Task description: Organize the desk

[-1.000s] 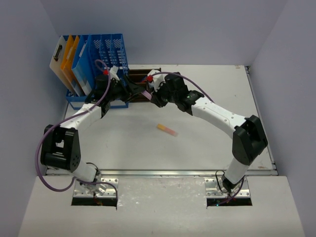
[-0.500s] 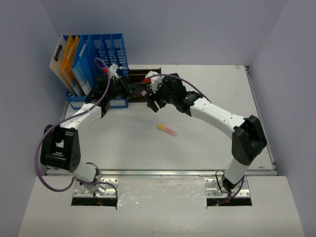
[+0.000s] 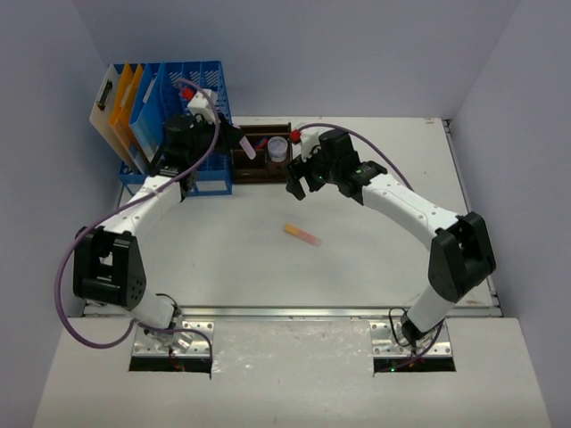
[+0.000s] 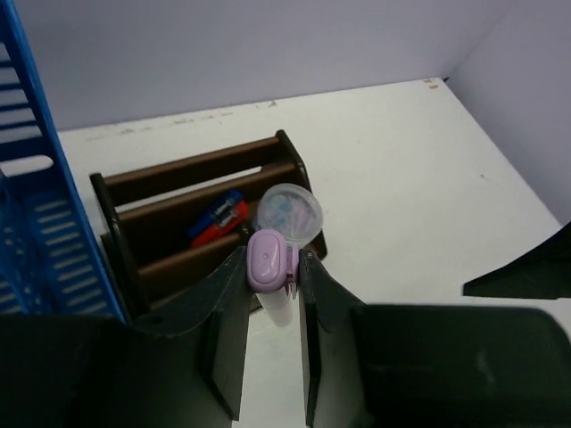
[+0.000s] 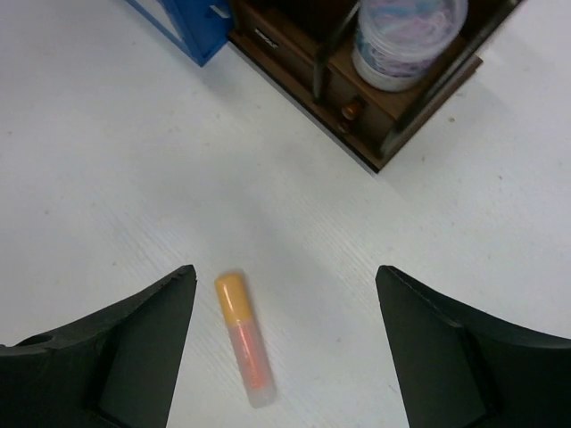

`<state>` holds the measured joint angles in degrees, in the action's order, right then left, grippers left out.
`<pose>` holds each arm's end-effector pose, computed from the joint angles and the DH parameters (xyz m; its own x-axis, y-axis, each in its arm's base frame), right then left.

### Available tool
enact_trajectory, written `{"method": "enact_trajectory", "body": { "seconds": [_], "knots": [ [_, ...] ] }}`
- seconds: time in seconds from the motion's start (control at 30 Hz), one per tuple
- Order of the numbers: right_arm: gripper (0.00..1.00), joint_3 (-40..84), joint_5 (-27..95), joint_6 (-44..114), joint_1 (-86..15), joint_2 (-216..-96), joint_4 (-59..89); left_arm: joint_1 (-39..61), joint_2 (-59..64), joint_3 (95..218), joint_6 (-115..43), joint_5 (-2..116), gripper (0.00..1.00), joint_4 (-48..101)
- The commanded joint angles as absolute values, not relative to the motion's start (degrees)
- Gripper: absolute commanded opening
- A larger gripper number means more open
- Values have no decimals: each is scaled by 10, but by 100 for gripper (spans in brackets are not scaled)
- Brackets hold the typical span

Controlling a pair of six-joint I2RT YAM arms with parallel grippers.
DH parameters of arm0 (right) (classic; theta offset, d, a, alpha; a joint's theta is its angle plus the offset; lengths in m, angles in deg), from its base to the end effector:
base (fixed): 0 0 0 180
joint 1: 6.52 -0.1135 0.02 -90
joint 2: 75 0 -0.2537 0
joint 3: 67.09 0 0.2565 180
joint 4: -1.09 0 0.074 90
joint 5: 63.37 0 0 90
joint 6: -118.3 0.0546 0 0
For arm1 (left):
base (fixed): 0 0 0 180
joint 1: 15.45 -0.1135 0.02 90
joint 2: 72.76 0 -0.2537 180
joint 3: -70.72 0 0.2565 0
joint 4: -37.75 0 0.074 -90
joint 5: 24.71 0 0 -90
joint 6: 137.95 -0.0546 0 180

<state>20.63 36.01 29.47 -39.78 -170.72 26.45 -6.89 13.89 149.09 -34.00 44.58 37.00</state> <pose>0.3347 0.2302 0.2599 -0.4731 -0.2862 -0.8332 -0.6454 0.7564 0.1067 0.3754 -0.0760 0.3102 -0.2674 -0.1878 -0.9451 0.4329 0.8529 -0.2920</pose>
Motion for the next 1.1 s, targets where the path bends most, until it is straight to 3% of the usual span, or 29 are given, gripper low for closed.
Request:
{"method": "enact_trajectory", "body": {
  "seconds": [0.0,0.23,1.07],
  "knots": [
    [83,186,375,311,-376,-1674,259,-62,154,1499,-476,464,0,439],
    [82,173,367,301,-360,-1665,264,-54,214,1524,-547,473,0,457],
    [80,162,368,289,-350,-1664,265,-30,360,1567,-538,468,0,528]
  ]
}}
